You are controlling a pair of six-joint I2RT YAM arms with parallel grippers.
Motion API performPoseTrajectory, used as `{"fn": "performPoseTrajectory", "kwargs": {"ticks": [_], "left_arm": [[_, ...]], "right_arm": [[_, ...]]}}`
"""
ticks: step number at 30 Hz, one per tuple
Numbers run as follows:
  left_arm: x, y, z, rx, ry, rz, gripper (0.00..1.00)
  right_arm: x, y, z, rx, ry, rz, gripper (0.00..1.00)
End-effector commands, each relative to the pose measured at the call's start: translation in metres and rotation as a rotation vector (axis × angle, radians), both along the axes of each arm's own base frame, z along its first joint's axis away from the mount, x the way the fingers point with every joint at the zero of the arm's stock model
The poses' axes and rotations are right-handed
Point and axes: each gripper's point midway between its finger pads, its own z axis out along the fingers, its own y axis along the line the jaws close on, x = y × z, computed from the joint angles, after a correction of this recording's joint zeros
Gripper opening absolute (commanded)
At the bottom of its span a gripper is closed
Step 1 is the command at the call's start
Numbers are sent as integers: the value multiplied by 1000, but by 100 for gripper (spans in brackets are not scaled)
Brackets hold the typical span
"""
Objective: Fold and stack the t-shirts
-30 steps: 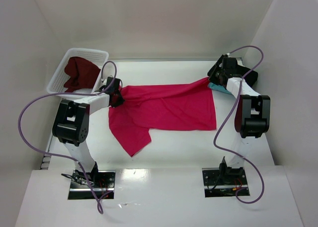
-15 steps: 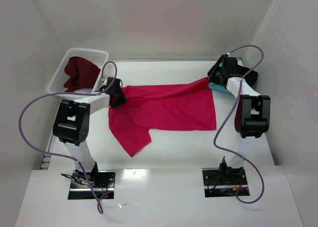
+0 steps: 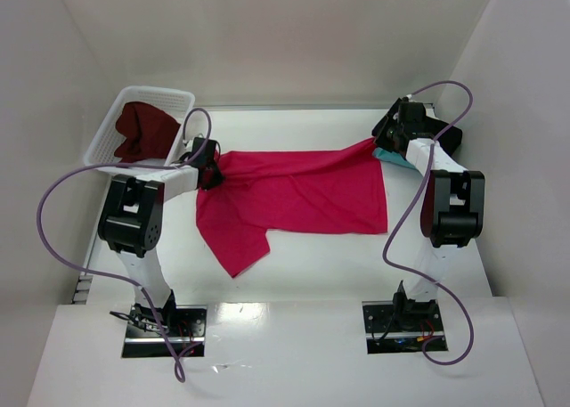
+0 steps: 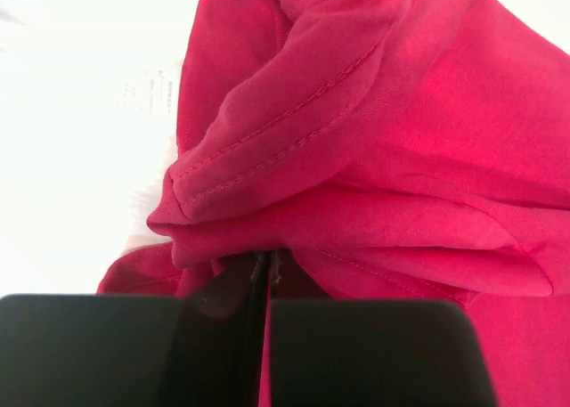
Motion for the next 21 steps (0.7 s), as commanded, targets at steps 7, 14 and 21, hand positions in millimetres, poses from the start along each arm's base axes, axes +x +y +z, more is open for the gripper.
{"fn": "performPoseTrajectory", "kwargs": {"ticks": [7, 14, 21], "left_arm": [[12, 1, 39, 5, -58, 1, 0], [15, 12, 84, 24, -123, -9, 0], [7, 20, 105, -1, -139, -37, 0]], "right_arm": [[13, 1, 14, -21, -44, 5, 0], [12, 3, 15, -15, -44, 13, 0], [16, 3, 22, -16, -63, 13, 0]]}}
